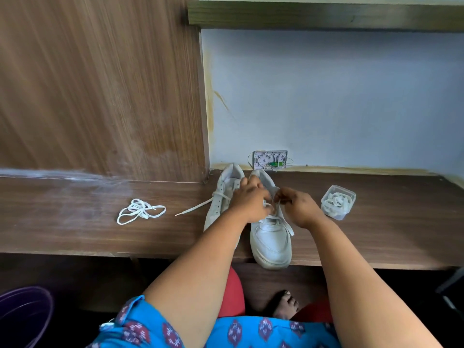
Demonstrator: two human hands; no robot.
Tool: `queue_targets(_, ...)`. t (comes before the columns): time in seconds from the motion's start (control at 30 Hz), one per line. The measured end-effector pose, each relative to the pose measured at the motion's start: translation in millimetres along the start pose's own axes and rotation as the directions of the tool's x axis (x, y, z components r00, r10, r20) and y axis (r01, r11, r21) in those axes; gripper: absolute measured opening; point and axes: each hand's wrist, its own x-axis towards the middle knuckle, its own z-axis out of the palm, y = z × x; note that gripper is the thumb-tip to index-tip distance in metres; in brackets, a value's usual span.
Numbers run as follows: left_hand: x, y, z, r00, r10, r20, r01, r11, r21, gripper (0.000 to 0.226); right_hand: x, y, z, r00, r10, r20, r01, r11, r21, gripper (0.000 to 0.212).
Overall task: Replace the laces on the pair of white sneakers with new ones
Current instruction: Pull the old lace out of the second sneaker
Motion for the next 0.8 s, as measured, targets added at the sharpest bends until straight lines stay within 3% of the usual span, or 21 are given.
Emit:
queue_targets(0.13, 4.0, 4.3, 8.0, 0.991, 0.079, 0.109, -0.094, 0.985, 0.142, 0.022, -3.4, 0.8, 3.0, 1.0, -0.027, -0.007, 0.027, 1.0, -0.004, 0.032)
queue_targets(0.2, 2.0, 8.3, 4.6, 0.998, 0.032, 0.048, -0.029, 0.998, -0.063, 0.018, -3.9, 3.0, 3.6, 1.0, -0.028, -0.012, 0.028, 1.0, -0.001, 0.032)
queue_targets(0.23, 1.8, 9.0, -0.1, 0.998, -0.069, -0.002, 0.065, 0.949, -0.309, 0.018, -4.1, 3.3, 2.9, 1.0, -0.013, -0.009, 0.013, 1.0, 0.002, 0.033)
queue_targets(0.27, 1.1, 9.3, -8.2, 0.974, -0.227, -0.025, 0.165, 0.775, -0.61, 0.019, -4.5, 3.2, 2.3, 1.0, 0.002, 0.003, -0.002, 1.0, 0.016, 0.035)
queue_targets(0.3, 1.6, 6.5, -17.4, 0.917, -0.399, 0.019, 0.223, 0.472, -0.853, 0.021, -4.9, 2.2, 1.7, 1.0, 0.018, 0.018, -0.018, 0.999, 0.032, 0.037)
queue_targets(0.33, 3.1, 2.4, -27.2, 0.843, -0.53, 0.095, 0.181, 0.113, -0.977, 0.025, -5.2, 1.6, 1.3, 0.999, 0.024, 0.026, -0.025, 0.999, 0.045, 0.038)
queue_targets(0.37, 5.0, -4.5, -35.3, 0.785, -0.593, 0.178, 0.069, -0.202, -0.977, 0.028, -6.2, 0.1, 0.4, 0.999, 0.03, 0.024, -0.031, 0.998, 0.049, 0.038)
queue_targets(0.4, 7.3, -13.9, -39.2, 0.756, -0.614, 0.23, -0.053, -0.407, -0.912, 0.028, -6.6, -0.5, 0.2, 0.999, 0.032, 0.016, -0.033, 0.998, 0.057, 0.038)
queue_targets(0.43, 6.9, -20.8, -42.6, 0.746, -0.618, 0.248, -0.121, -0.491, -0.863, 0.027, -7.3, -1.5, -0.2, 1.0, 0.029, 0.011, -0.029, 0.997, 0.067, 0.038)
queue_targets(0.53, 1.1, -24.0, -47.7, 0.759, -0.617, 0.208, -0.194, -0.52, -0.832, 0.028, -6.8, -1.8, 0.0, 1.0, 0.013, 0.013, -0.014, 0.998, 0.062, 0.035)
queue_targets(0.63, -1.9, -19.0, -51.5, 0.745, -0.644, 0.177, -0.168, -0.437, -0.884, 0.031, -6.3, -8.2, 1.9, 1.0, 0.013, 0.019, -0.013, 1.0, -0.027, 0.009)
queue_targets(0.67, -1.4, -17.9, -50.2, 0.719, -0.678, 0.15, -0.136, -0.349, -0.927, 0.027, -6.6, -11.3, 3.5, 0.999, -0.013, 0.045, 0.016, 0.997, -0.079, 0.01)
queue_targets(0.73, 1.8, -20.1, -40.1, 0.643, -0.766, 0.014, -0.039, -0.051, -0.998, 0.016, -7.5, -17.6, 7.4, 0.986, -0.03, 0.162, 0.059, 0.982, -0.177, 0.021)
queue_targets(0.8, 1.3, -19.9, -34.1, 0.582, -0.803, -0.124, 0.139, 0.249, -0.958, 0.01, -11.0, -25.2, 11.0, 0.972, -0.014, 0.235, 0.043, 0.992, -0.116, 0.018)
